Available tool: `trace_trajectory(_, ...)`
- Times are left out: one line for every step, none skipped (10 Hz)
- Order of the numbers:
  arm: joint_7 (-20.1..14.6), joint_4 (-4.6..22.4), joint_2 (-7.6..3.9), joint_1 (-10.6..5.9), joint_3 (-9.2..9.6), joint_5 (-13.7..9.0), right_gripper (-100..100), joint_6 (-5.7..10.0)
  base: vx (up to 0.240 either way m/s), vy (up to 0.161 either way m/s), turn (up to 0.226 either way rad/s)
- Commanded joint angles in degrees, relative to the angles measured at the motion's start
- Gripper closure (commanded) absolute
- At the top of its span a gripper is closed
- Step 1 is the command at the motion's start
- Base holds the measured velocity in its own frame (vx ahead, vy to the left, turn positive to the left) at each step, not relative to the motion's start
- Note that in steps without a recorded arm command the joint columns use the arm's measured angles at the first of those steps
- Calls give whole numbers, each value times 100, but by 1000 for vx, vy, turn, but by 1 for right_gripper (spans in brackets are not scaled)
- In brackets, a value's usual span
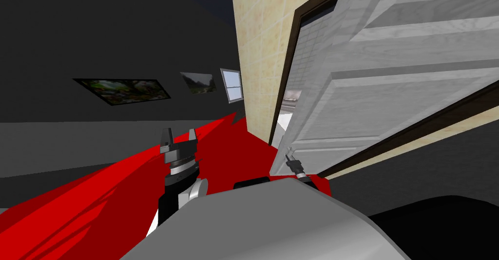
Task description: Pull the door open
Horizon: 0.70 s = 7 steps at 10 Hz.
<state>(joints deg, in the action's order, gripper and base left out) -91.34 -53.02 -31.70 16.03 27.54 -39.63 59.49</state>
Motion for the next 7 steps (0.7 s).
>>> trace_trajectory(-93, -11, -82, 54, 84, 46, 100, 137, -243, -41, 109)
trace_trajectory(-48, 2, -44, 20, 52, 28, 100, 60, -104, -14, 27)
trace_trajectory(-123, 67, -85, 108, 155, 102, 100, 233, -51, -10, 17)
trace_trajectory(-163, 100, -112, 154, 204, 143, 100, 341, -74, -17, 15)
trace_trajectory(-210, 138, -144, 207, 262, 190, 100, 466, -79, -14, 9)
trace_trajectory(-262, 180, -180, 265, 326, 242, 100, 605, -65, -16, 10)
trace_trajectory(-317, 225, -217, 328, 394, 298, 100, 752, -64, -22, 13)
